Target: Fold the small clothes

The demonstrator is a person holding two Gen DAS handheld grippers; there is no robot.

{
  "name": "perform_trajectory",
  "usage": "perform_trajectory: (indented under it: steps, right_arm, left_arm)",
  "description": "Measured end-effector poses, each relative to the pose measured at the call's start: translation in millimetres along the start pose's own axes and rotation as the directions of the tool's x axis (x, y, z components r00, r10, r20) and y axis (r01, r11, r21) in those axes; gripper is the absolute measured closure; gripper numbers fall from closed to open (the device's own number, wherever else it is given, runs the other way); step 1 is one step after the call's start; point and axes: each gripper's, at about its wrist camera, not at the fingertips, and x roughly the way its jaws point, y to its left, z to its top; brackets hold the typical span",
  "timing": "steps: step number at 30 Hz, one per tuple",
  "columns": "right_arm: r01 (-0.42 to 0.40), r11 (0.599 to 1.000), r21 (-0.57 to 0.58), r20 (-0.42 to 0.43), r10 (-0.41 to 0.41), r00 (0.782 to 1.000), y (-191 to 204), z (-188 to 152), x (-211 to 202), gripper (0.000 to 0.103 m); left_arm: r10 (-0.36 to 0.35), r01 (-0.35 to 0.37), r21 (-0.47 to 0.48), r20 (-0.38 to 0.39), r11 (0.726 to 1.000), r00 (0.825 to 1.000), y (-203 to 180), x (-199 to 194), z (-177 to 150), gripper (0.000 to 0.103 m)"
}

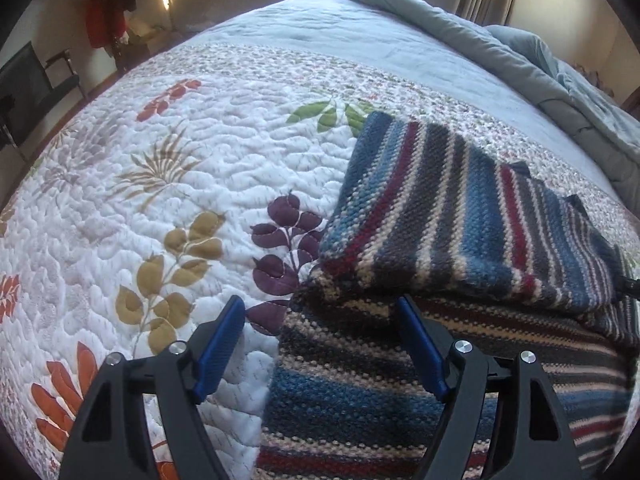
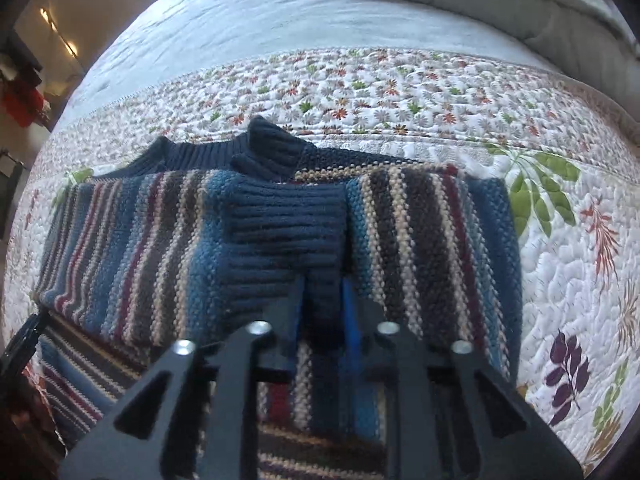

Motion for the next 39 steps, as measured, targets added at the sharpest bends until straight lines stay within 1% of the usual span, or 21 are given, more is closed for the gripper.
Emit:
perform_trajectory:
  steps: [1, 3, 5, 7, 9, 11, 12, 13, 14, 16, 17, 18, 21, 23, 25, 27, 29, 30, 32, 36, 39]
  right_arm:
    - [-0.023, 1.0, 0.008, 0.006, 0.023, 1.0, -0.9, -3.2, -4.5, 0.061]
    - [-0.039, 0.999, 0.007, 0.005, 0.039, 0.999, -2.2, -8.2, -10.4, 0.06]
    - [-0.062, 0.998, 0.017, -0.022, 0.063, 0.998, -3.8, -11.2, -11.7, 0.054]
    - [-0.112, 0.991, 0.072, -0.053, 0.116, 0.992, -12.1, -12.2, -4.8, 0.054]
    - [-0.155, 0.98, 0.125, -0.072, 0.165, 0.984, -14.7, -11.8, 1.7, 0.058]
    - [-0.151, 0.977, 0.148, -0.084, 0.165, 0.983, -16.9, -8.0, 9.1, 0.075]
    - [-0.151, 0.978, 0.143, -0.079, 0.164, 0.983, -15.2, -7.0, 7.3, 0.08]
    - [-0.161, 0.978, 0.132, -0.064, 0.17, 0.983, -15.3, -6.1, 3.8, 0.092]
    - [-0.185, 0.975, 0.121, -0.045, 0.192, 0.98, -16.2, -6.2, -1.7, 0.095]
    - [-0.185, 0.977, 0.108, -0.018, 0.188, 0.982, -17.0, -6.9, -8.4, 0.096]
    - [-0.146, 0.985, 0.09, -0.014, 0.148, 0.989, -17.2, -9.9, -11.2, 0.096]
    - [-0.119, 0.989, 0.082, -0.024, 0.122, 0.992, -17.6, -12.9, -8.7, 0.096]
    - [-0.094, 0.994, 0.058, -0.048, 0.097, 0.994, -16.7, -18.3, 5.8, 0.096]
    - [-0.109, 0.992, 0.057, -0.023, 0.11, 0.994, -16.3, -20.7, -2.0, 0.09]
    - [-0.136, 0.988, 0.073, -0.002, 0.136, 0.991, -19.6, -27.8, -17.9, 0.087]
    - [-0.153, 0.985, 0.075, 0.008, 0.153, 0.988, -30.3, -46.1, -41.6, 0.084]
    - [-0.155, 0.986, 0.053, 0.013, 0.155, 0.988, -40.2, -72.2, -64.1, 0.082]
    - [-0.163, 0.986, 0.04, 0.009, 0.163, 0.987, -44.4, -91.8, -76.8, 0.081]
    - [-0.175, 0.984, 0.035, -0.016, 0.176, 0.984, -56.4, -138.0, -97.2, 0.076]
    - [-0.182, 0.982, 0.054, -0.08, 0.186, 0.979, -69.6, -225.3, -115.2, 0.071]
    - [-0.183, 0.979, 0.093, -0.109, 0.193, 0.975, -79.9, -287.4, -129.7, 0.067]
  left_arm:
    - [0.0, 0.0, 0.007, 0.002, 1.0, 1.0, -1.2, -1.1, 0.1, 0.025]
    - [0.0, 0.0, 0.028, -0.009, 1.0, 1.0, -5.4, -0.2, -0.8, 0.024]
    - [-0.008, 0.009, 0.032, -0.023, 0.999, 1.0, -8.6, 1.5, -2.5, 0.024]
    - [-0.025, 0.026, 0.037, -0.039, 0.999, 0.999, -13.2, 4.1, -5.4, 0.024]
    - [-0.02, 0.022, 0.047, -0.047, 0.999, 0.999, -16.8, 7.3, -8.2, 0.024]
    - [-0.006, 0.009, 0.061, -0.042, 0.998, 0.999, -19.7, 9.5, -10.7, 0.022]
    - [-0.002, 0.004, 0.07, -0.04, 0.998, 0.999, -21.1, 10.5, -11.6, 0.021]
    - [0.0, 0.003, 0.074, -0.038, 0.997, 0.999, -21.9, 11.2, -12.0, 0.02]
    - [0.002, 0.001, 0.076, -0.037, 0.997, 0.999, -22.1, 11.6, -12.5, 0.02]
    - [0.007, -0.004, 0.081, -0.035, 0.997, 0.999, -22.8, 13.0, -13.5, 0.019]
    - [0.009, -0.006, 0.083, -0.034, 0.997, 0.999, -23.1, 13.4, -13.8, 0.019]
    - [0.011, -0.008, 0.086, -0.033, 0.996, 0.999, -23.3, 14.1, -14.1, 0.019]
    - [0.015, -0.012, 0.085, -0.035, 0.996, 0.999, -23.6, 14.9, -14.9, 0.018]
    - [0.009, -0.004, 0.092, -0.048, 0.996, 0.999, -23.9, 12.6, -15.5, 0.018]
    - [-0.02, 0.027, 0.089, -0.078, 0.996, 0.997, -20.6, 4.9, -18.9, 0.018]
    - [-0.063, 0.071, 0.072, -0.108, 0.995, 0.992, -12.5, -6.9, -26.8, 0.018]
    - [-0.078, 0.087, 0.063, -0.138, 0.994, 0.987, -2.3, -18.6, -41.7, 0.018]
    - [-0.094, 0.105, 0.058, -0.169, 0.993, 0.981, 5.7, -25.6, -54.8, 0.018]
    - [-0.111, 0.126, 0.065, -0.191, 0.99, 0.975, 15.9, -40.1, -76.6, 0.018]
    - [-0.04, 0.074, 0.156, -0.215, 0.985, 0.976, 35.4, -75.2, -130.4, 0.018]
    - [-0.022, 0.077, 0.2, -0.262, 0.977, 0.965, 45.8, -96.8, -164.6, 0.018]
